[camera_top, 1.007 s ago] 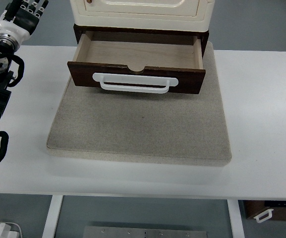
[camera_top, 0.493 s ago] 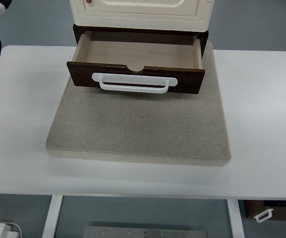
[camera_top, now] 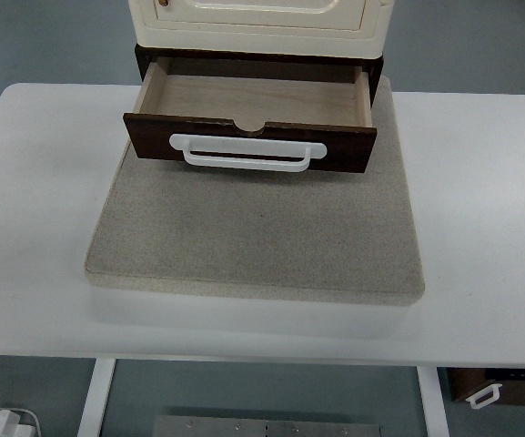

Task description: Close drawer under combined cabinet

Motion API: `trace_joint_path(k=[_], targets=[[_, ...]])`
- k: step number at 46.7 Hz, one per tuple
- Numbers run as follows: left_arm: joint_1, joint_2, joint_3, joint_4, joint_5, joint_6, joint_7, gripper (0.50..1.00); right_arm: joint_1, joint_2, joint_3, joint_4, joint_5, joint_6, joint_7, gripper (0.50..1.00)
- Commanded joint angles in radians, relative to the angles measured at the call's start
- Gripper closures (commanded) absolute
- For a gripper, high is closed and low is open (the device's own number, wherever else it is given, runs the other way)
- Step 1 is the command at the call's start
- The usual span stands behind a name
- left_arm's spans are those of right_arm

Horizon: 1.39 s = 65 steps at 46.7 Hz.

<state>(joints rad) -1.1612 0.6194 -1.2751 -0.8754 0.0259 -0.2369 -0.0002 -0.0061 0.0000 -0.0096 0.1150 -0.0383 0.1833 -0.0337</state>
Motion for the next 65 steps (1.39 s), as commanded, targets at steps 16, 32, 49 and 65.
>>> trace_joint_path(k=[16,32,49,65], targets=[[-0.006,0.054,0.072,-0.319,0.140,-0.002,0.000,0.500,0.000,0.000,0.000,0.000,0.000,0.001,0.000,0.548],[-0.037,0.048,0.289,-0.527,0.180,-0.005,0.000,0.500,0.000,0.000,0.000,0.000,0.000,-0.001,0.000,0.548],[-0.061,-0.024,0.536,-0.691,0.270,-0.012,0.000,0.500,0.000,0.000,0.000,0.000,0.000,-0.001,0.000,0.548],[-0.032,-0.079,0.783,-0.771,0.394,-0.013,0.014,0.500,0.000,0.000,-0.001,0.000,0.000,0.001,0.000,0.548]])
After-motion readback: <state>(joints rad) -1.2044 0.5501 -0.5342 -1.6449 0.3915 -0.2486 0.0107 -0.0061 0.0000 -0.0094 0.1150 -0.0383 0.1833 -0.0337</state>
